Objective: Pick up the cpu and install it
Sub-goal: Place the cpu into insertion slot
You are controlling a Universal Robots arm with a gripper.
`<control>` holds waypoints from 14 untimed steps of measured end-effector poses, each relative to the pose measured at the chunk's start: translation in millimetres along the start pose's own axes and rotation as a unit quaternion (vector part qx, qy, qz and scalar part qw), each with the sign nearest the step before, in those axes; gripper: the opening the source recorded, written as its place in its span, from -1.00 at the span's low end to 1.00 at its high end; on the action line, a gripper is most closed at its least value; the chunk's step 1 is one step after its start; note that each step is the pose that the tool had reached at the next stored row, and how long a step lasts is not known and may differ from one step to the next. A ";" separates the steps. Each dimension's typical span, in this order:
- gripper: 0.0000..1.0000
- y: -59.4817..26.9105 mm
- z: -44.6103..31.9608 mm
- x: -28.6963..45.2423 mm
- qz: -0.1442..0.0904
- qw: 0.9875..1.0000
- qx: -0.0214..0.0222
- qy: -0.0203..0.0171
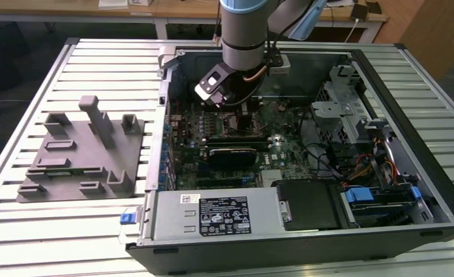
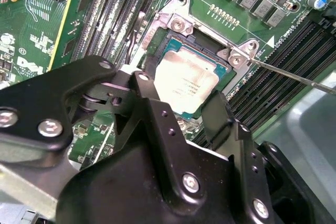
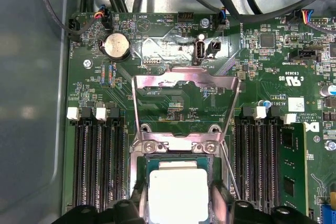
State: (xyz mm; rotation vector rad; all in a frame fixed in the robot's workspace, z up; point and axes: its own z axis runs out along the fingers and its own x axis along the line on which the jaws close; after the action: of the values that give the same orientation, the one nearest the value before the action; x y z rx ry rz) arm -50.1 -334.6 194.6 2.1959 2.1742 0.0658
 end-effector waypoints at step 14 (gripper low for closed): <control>0.07 0.0 0.2 -1.0 0.002 1.000 0.000 0.000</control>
State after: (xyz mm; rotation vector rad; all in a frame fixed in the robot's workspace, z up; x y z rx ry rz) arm -50.1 -335.7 194.3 2.1998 2.1701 0.0655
